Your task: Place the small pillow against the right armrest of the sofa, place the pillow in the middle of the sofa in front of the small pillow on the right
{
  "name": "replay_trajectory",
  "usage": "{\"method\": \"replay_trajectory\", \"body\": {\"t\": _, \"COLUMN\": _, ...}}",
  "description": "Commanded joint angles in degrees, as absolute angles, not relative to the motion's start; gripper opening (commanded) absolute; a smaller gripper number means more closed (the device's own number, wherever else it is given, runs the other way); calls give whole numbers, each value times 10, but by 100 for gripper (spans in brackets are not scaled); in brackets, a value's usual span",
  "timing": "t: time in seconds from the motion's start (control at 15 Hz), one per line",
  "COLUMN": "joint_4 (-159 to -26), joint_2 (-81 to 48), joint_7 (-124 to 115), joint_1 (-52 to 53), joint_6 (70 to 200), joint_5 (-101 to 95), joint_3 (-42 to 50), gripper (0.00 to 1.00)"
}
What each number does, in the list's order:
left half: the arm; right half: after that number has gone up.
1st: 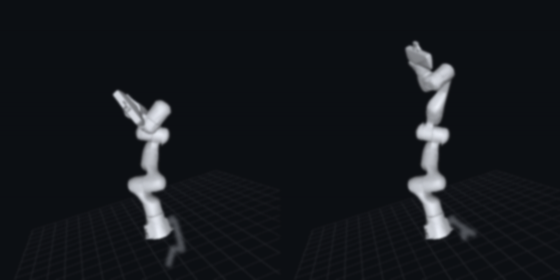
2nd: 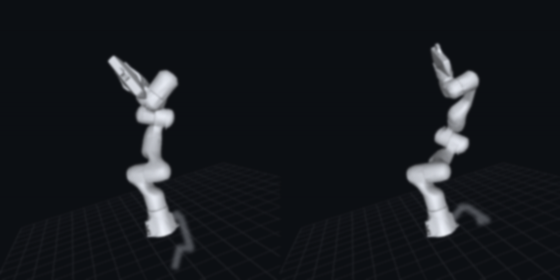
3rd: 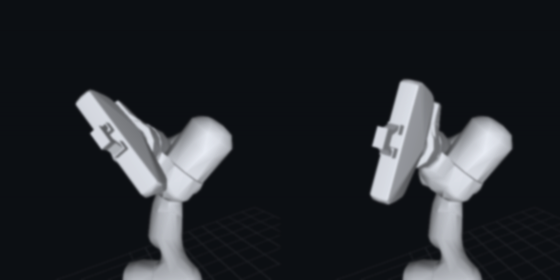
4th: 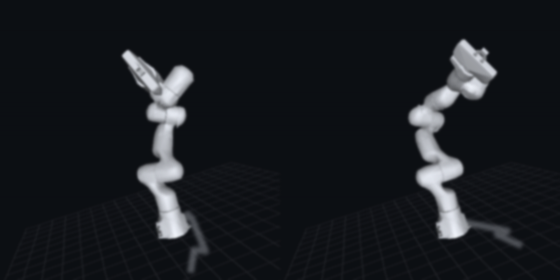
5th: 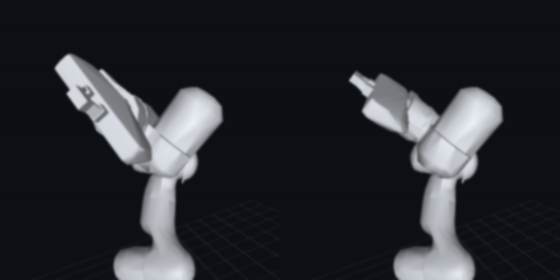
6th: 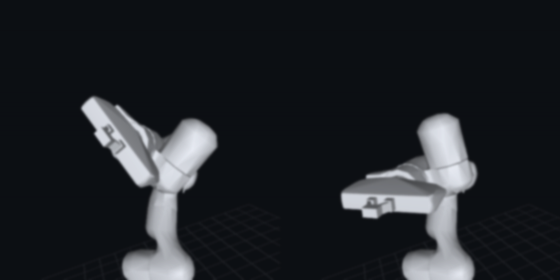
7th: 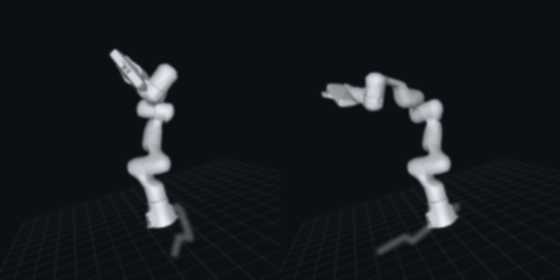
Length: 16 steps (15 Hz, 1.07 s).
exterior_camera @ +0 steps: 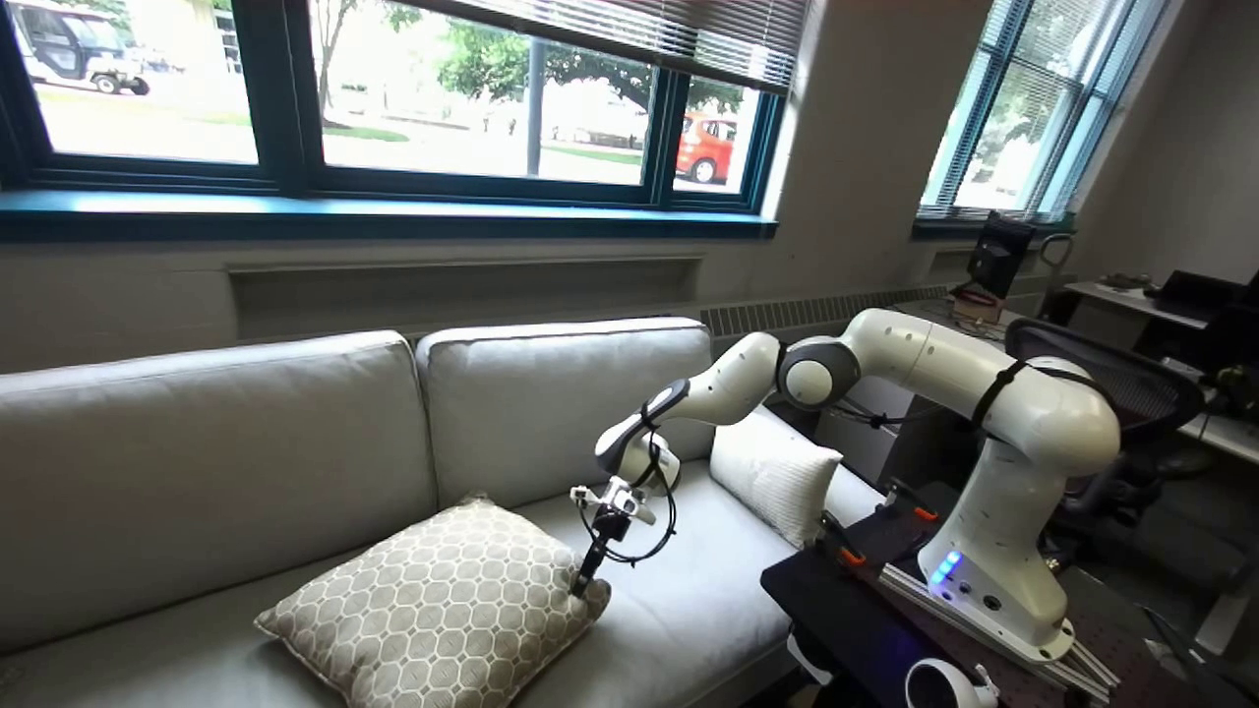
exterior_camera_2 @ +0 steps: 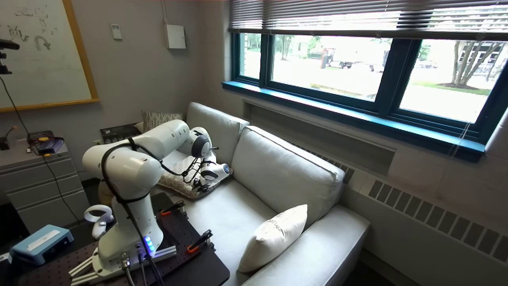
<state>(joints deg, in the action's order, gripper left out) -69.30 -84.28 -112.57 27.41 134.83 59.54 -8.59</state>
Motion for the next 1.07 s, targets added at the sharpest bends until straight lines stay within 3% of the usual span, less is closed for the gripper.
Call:
{"method": "replay_trajectory", "body": {"t": 0.0, "joint_4": -672, "joint_2": -843, "joint_7": -1099, "joint_1": 288, "joint_6": 1314, "joint_5": 626, "joint_3": -87, "gripper": 1}}
{"method": "replay_trajectory", "body": {"t": 0.53, "joint_4": -648, "joint_2": -841, "joint_7": -1007, "joint_1": 227, "joint_6": 1245, "joint_5": 503, "joint_3": -145, "gripper": 2}}
{"method": "replay_trajectory", "body": {"t": 1.0, "joint_4": -857, "joint_2": -738, "joint_7": -769, "joint_1": 124, "joint_6": 1400, "joint_5": 635, "joint_3": -185, "gripper": 2}}
